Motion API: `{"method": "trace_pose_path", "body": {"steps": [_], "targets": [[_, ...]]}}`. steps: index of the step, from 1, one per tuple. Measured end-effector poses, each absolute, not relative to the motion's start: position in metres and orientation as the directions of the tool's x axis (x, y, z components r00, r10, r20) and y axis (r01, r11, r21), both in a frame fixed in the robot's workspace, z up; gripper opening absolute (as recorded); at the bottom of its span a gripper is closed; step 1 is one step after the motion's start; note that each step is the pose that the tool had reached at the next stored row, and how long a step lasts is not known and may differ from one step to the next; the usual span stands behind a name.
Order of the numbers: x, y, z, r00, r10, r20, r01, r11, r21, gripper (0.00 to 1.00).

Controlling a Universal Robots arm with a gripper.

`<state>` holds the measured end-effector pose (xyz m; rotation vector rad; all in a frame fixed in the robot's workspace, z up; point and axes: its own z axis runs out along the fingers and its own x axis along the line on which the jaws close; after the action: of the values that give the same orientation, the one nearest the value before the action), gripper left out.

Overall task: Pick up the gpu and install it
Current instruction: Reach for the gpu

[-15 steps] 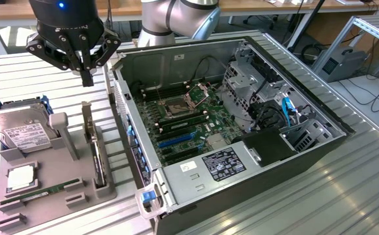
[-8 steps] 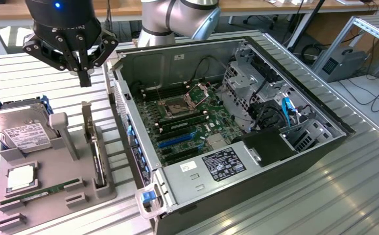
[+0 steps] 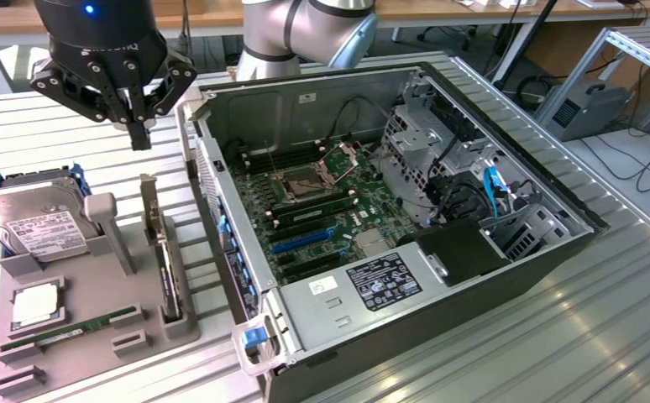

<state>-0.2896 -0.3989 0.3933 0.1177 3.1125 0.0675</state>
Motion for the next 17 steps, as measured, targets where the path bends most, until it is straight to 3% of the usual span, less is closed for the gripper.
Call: {"method": "trace_pose_path", "body": {"steps": [17], "targets": [[-0.2974,-0.3989,0.3933,-0.997,0.076,-0.024,0.075,0.996,0.044,0.11]]}}
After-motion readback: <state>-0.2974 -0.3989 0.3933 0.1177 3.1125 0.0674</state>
